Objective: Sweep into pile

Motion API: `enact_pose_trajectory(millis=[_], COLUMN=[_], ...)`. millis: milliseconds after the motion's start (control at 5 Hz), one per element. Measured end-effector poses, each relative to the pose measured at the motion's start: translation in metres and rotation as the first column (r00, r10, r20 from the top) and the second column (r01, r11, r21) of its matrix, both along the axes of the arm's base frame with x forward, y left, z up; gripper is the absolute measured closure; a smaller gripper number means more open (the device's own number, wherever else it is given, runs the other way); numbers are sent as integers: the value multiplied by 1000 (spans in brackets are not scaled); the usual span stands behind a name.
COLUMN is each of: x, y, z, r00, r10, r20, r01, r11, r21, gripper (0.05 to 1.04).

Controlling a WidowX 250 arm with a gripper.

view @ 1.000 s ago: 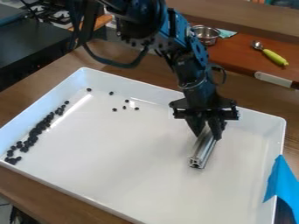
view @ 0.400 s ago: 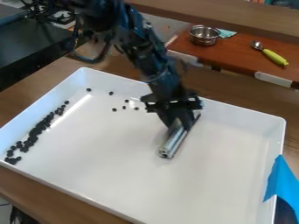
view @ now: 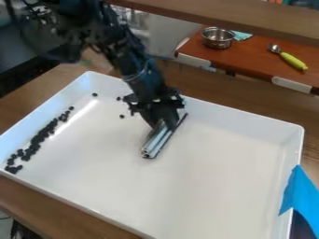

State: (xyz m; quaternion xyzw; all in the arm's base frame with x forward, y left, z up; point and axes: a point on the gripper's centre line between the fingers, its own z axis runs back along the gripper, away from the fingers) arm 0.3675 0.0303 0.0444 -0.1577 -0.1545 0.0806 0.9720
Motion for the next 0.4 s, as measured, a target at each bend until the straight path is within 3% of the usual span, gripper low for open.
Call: enact_pose_trajectory(millis=[400], x=[-6], y=[41], z=[0], r00=[998], r10=[64], r20=[23], r01=[-64], r11=[998], r21=[26], gripper=[709])
